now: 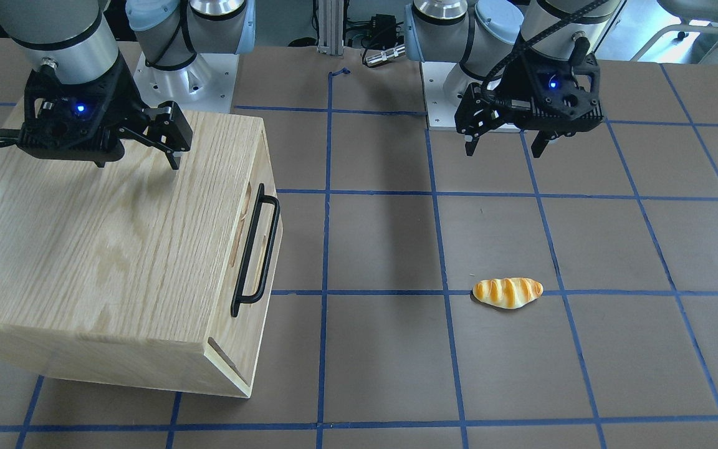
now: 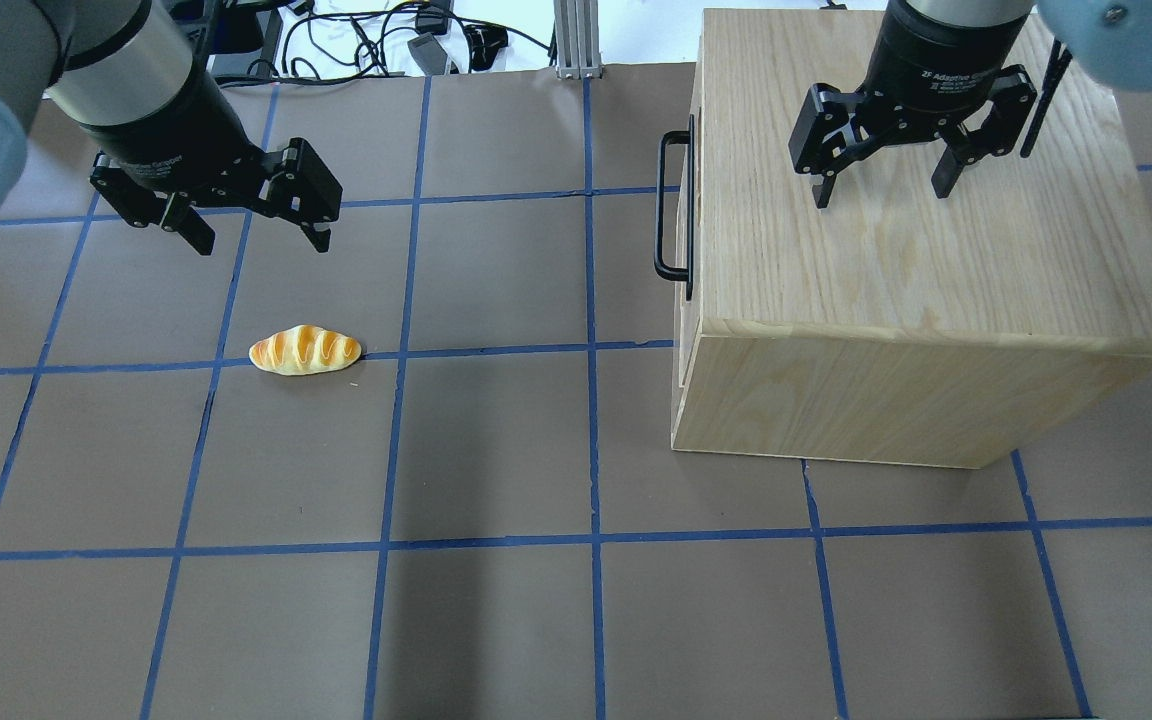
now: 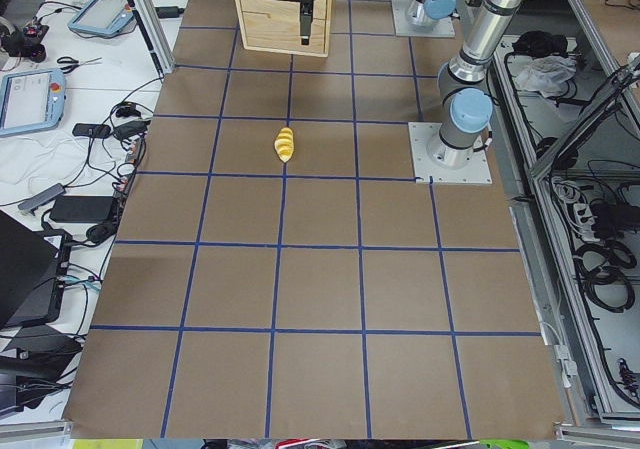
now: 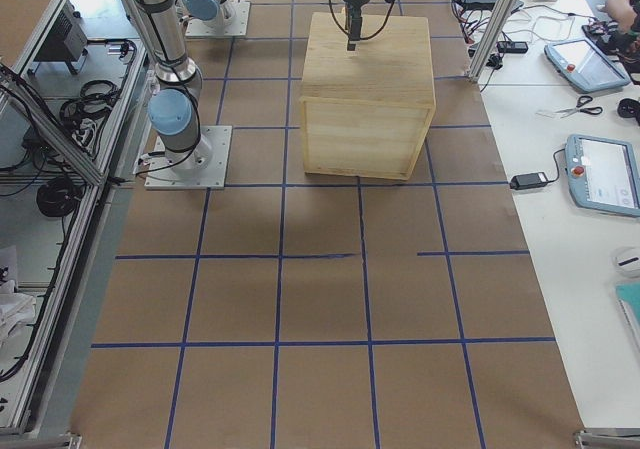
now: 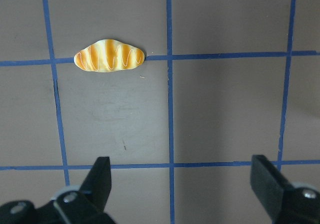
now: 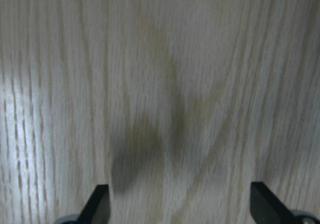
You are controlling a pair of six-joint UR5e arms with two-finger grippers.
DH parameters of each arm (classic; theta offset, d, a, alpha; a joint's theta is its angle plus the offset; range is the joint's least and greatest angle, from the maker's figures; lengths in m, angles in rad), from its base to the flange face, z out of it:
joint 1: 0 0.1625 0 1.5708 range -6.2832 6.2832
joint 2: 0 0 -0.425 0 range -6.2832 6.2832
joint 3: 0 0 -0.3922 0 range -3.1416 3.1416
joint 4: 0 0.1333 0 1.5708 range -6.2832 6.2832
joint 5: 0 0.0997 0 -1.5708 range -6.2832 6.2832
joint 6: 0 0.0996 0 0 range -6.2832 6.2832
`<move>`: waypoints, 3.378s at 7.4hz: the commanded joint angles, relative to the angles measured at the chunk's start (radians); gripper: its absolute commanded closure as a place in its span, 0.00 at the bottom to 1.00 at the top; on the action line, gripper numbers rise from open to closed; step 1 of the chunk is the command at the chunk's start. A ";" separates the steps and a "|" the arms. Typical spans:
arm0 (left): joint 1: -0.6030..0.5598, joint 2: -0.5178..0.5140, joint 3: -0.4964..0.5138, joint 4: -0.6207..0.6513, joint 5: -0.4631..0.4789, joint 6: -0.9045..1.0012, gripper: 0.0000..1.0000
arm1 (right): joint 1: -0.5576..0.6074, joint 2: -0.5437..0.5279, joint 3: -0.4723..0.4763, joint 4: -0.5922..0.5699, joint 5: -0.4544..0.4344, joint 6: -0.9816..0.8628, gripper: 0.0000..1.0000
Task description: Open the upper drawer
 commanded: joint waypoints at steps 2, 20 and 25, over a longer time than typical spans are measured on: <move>0.002 -0.001 0.000 0.002 -0.004 0.001 0.00 | 0.000 0.000 0.000 0.000 0.000 0.000 0.00; -0.233 -0.326 -0.003 0.524 -0.426 -0.491 0.00 | 0.000 0.000 0.000 0.000 0.000 -0.001 0.00; -0.293 -0.368 -0.005 0.572 -0.423 -0.562 0.00 | 0.000 0.000 0.000 0.000 0.000 0.000 0.00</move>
